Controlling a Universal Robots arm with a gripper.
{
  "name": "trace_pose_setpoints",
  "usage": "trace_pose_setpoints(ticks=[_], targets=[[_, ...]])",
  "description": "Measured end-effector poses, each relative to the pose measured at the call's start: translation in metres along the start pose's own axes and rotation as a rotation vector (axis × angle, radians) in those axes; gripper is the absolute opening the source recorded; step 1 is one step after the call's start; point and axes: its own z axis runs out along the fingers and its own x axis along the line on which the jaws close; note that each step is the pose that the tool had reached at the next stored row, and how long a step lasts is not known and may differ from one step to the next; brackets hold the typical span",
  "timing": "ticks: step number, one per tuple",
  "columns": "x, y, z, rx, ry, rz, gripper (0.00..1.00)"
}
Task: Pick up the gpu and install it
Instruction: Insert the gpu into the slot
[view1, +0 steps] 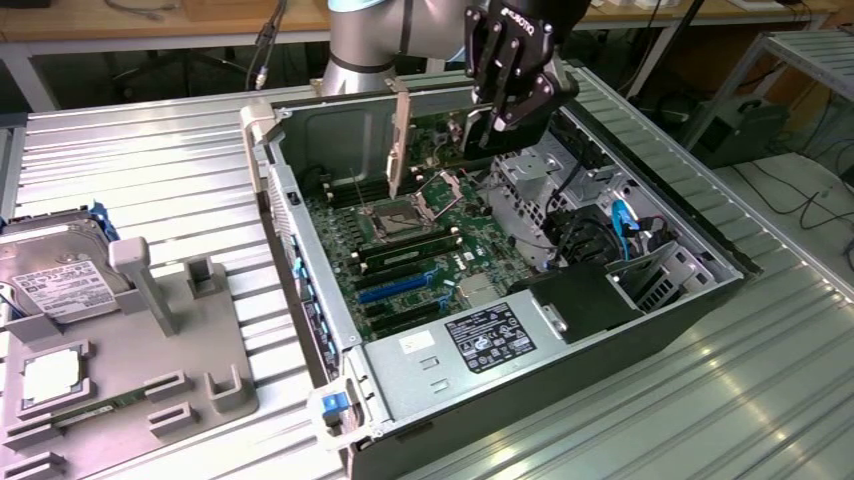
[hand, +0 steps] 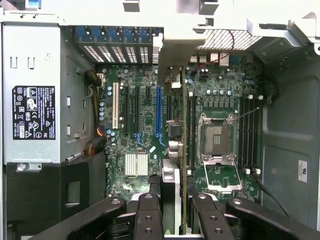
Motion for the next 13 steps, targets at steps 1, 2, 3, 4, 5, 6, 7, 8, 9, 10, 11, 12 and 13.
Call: trace_pose_setpoints(ticks=[1, 2, 3, 4, 5, 6, 7, 8, 9, 10, 11, 12, 13], targets=[[0.0, -0.0001, 0.0003, -0.0001, 0.0002, -0.003, 0.29], [0.0, -0.0002, 0.0006, -0.0001, 0.0002, -0.005, 0.29], [0.0, -0.0003, 0.001, -0.0003, 0.0005, -0.009, 0.29], [0.0, -0.0004, 0.0012, -0.0003, 0.0006, -0.011, 0.29], [0.0, -0.0005, 0.0016, -0.0004, 0.0007, -0.014, 0.29], [0.0001, -0.0006, 0.002, -0.0005, 0.0009, -0.018, 0.29], [0.0001, -0.0008, 0.0025, -0.0007, 0.0013, -0.023, 0.29], [0.0001, -0.0009, 0.0027, -0.0008, 0.0013, -0.026, 0.29], [0.0001, -0.0011, 0.003, -0.0008, 0.0014, -0.028, 0.29], [0.0001, -0.0012, 0.0033, -0.0009, 0.0015, -0.031, 0.29], [0.0001, -0.0013, 0.0036, -0.001, 0.0017, -0.033, 0.29], [0.0001, -0.0014, 0.0039, -0.001, 0.0018, -0.036, 0.29], [0.0001, -0.0015, 0.0042, -0.0012, 0.002, -0.038, 0.29]])
